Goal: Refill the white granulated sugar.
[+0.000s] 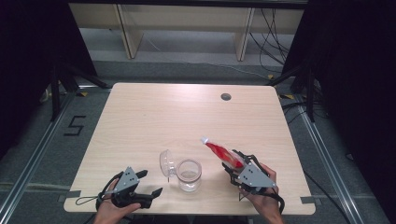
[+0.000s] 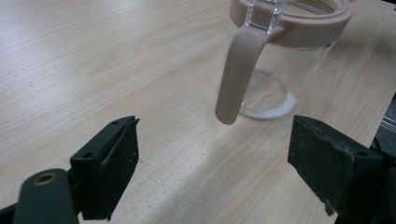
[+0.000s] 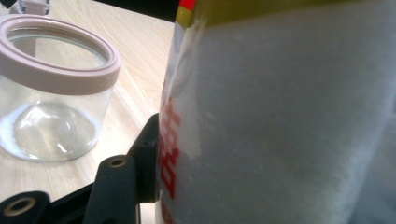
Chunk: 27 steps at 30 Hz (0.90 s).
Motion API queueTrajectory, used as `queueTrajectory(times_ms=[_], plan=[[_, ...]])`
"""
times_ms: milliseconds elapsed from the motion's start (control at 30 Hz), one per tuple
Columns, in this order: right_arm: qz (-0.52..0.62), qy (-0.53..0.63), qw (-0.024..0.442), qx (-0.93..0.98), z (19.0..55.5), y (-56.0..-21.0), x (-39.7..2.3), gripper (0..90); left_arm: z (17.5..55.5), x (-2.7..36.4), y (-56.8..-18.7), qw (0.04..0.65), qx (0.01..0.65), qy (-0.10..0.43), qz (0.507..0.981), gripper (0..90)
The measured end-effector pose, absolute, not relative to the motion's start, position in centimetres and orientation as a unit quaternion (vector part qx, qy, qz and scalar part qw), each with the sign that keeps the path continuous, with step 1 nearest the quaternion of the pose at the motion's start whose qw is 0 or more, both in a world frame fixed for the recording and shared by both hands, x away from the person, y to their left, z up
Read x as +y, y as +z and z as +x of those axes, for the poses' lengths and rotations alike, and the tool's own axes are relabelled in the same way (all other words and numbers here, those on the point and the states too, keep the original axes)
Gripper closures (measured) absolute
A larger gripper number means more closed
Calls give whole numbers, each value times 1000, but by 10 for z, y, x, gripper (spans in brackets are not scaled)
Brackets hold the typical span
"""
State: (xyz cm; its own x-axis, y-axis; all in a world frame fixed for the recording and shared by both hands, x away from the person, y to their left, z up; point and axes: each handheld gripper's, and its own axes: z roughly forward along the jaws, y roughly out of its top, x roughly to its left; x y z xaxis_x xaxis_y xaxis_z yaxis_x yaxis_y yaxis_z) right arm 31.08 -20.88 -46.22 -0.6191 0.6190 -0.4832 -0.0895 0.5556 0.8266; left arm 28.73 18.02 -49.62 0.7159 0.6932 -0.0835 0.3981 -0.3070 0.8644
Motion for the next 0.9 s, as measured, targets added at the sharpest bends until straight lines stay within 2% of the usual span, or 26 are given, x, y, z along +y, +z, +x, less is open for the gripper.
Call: queueTrajectory(times_ms=[433, 900], plan=[[59, 334, 484, 807, 282, -451, -202, 461, 288, 180, -497, 476, 343, 155, 795, 161], [4, 262, 524, 811, 274, -452, -195, 462, 288, 180, -497, 476, 344, 154, 795, 161]])
